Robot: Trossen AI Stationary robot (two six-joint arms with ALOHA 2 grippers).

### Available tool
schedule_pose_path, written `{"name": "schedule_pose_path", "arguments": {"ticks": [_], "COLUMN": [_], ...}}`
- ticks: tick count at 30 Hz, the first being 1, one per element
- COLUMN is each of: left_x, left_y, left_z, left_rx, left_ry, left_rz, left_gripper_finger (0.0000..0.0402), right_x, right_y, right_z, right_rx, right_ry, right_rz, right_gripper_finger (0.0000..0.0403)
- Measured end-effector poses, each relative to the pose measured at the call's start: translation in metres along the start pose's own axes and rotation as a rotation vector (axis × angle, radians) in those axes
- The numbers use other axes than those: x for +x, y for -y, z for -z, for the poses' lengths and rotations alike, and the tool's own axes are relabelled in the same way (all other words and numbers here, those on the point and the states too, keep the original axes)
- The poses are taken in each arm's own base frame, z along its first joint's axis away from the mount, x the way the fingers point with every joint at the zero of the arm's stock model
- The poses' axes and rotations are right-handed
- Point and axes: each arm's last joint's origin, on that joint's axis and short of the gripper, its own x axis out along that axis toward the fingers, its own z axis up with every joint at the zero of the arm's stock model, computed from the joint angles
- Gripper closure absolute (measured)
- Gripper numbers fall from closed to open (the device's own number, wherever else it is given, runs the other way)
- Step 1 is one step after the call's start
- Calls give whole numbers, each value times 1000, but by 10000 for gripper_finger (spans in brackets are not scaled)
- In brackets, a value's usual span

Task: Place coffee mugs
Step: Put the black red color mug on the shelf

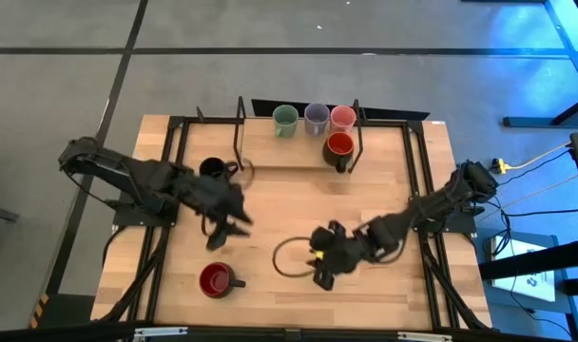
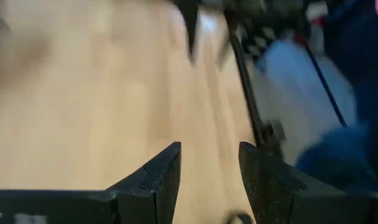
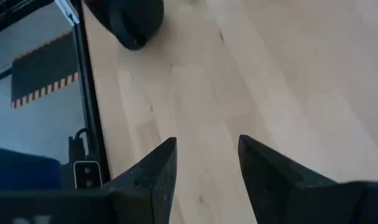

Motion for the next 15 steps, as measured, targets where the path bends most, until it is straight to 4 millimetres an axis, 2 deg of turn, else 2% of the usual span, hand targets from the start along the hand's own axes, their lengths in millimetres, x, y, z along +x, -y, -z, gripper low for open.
{"name": "schedule_pose_path", "arguments": {"ticks": [3, 8, 12, 15], "left_x": [11, 21, 20, 16], "left_y": [18, 46, 59, 59], "left_z": [17, 35, 50, 63], "left_rx": [-16, -116, -262, -328], "left_ry": [-121, -215, -325, -430], "left_rz": [23, 71, 70, -16], "left_gripper_finger": [248, 248, 248, 248], "right_x": [-3, -17, -32, -40], "right_y": [-9, -33, -50, -59], "right_z": [21, 57, 86, 101], "right_rx": [11, -4, -1, 6], "right_ry": [-24, -38, 11, 44], "right_rz": [26, 14, 3, -16], "right_gripper_finger": [244, 244, 244, 244]}}
